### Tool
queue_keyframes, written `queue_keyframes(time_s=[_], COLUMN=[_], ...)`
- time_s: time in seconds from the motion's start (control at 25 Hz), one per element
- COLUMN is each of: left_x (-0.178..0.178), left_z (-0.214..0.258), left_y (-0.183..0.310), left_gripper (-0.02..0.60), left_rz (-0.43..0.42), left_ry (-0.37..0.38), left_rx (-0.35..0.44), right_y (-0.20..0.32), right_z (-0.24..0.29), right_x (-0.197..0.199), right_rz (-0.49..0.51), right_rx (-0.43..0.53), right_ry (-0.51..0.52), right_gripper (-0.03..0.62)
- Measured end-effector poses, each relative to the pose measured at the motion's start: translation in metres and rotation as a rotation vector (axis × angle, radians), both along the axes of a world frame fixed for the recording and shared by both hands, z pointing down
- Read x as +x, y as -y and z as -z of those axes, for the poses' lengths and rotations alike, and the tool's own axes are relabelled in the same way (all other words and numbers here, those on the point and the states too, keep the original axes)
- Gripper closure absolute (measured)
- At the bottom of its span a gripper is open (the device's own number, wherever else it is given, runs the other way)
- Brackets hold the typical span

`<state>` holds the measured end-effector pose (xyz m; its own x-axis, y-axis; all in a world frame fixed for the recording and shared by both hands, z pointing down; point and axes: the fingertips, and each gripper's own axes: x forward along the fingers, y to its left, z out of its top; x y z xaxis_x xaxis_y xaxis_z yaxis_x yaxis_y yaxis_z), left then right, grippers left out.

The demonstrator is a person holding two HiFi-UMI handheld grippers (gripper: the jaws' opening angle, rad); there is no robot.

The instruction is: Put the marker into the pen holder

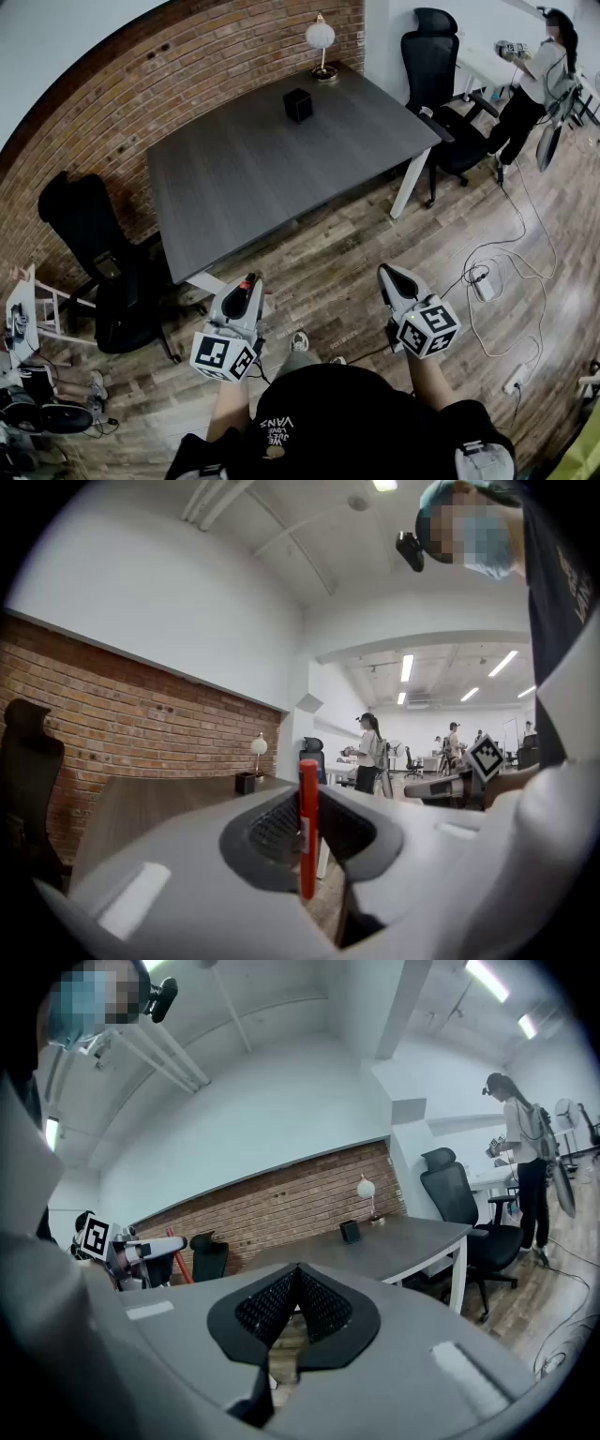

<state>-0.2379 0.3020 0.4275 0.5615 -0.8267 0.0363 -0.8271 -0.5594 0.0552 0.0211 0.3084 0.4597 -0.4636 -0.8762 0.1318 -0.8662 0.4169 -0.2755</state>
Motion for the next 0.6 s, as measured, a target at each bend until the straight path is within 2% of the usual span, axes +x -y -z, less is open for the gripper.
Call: queue_keyframes(time_s=[0.16,0.4,0.6], left_x=[-0.001,0.004,0.006], left_z=[-0.002,-0.006,-0.007], left_y=[-0.004,0.007,0.033], left_gripper=[0.48,0.48,0.48], left_rz=[-0.001,-0.003,-0.02], left_ry=[0.002,-0.007,-0.006], left_rx=[0.0,-0.004,-0.008], right_y=[-0.007,0.001,0.023], right_z=[0.003,0.001,-0.003], right_x=[-0.008,-0.005,-0.006], right_rz=[0.045,0.04,0.029], right_rx=[0.014,0.023,0.006], right_ry=[0.034,0.035,0.037], right_gripper=[0.594,0.594,0.594])
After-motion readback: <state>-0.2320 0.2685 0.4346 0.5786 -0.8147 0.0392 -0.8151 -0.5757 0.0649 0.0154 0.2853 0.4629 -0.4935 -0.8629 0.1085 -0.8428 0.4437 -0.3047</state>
